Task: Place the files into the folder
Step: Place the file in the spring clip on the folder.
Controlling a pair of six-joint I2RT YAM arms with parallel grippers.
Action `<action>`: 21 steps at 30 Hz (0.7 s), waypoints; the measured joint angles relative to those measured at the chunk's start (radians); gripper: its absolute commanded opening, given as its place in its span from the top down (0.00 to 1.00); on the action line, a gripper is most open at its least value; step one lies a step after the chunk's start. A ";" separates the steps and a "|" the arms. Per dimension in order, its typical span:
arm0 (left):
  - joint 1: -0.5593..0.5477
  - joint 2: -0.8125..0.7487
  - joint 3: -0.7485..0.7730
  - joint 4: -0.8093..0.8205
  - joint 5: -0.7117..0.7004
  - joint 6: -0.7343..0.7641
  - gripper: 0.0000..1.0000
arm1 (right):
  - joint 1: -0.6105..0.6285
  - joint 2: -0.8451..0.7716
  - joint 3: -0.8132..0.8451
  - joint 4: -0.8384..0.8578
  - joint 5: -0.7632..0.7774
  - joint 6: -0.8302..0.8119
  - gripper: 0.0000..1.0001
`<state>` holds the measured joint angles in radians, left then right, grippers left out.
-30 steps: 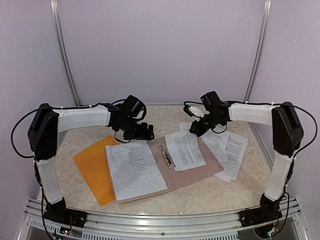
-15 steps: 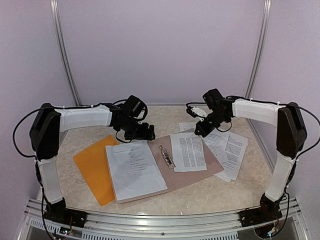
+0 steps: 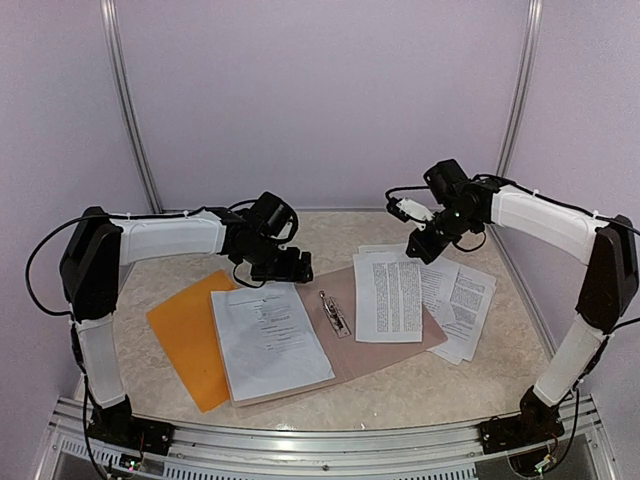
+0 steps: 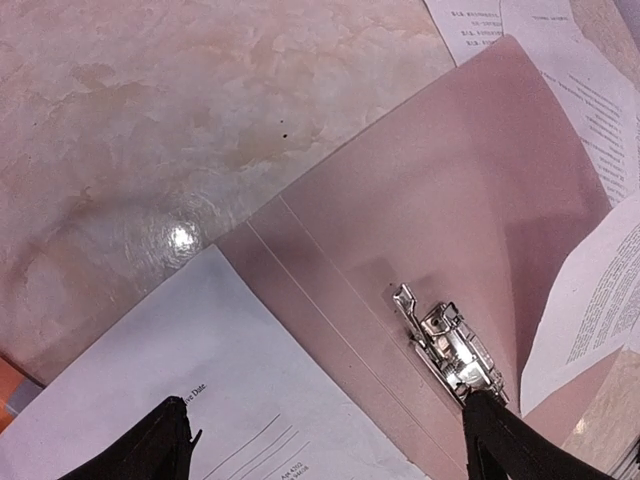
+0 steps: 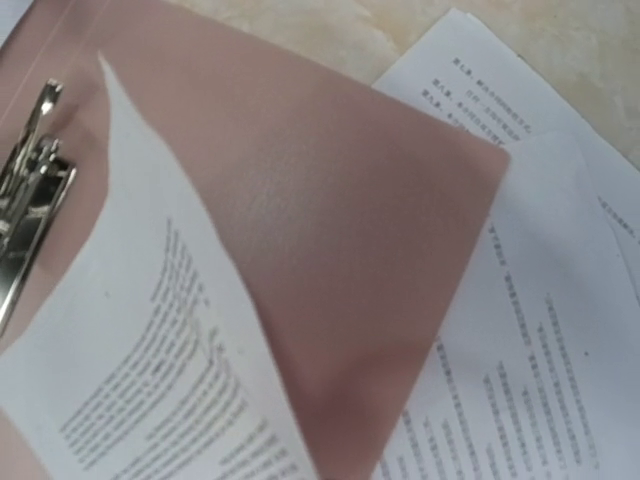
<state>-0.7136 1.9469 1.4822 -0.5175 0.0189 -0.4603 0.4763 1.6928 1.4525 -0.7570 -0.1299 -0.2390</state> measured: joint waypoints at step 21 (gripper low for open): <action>-0.035 0.000 0.000 -0.001 -0.013 -0.007 0.10 | 0.000 -0.051 -0.104 0.033 -0.132 -0.024 1.00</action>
<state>-0.7490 1.9465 1.4822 -0.5182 0.0059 -0.4671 0.4767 1.6421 1.3483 -0.7242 -0.2615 -0.2630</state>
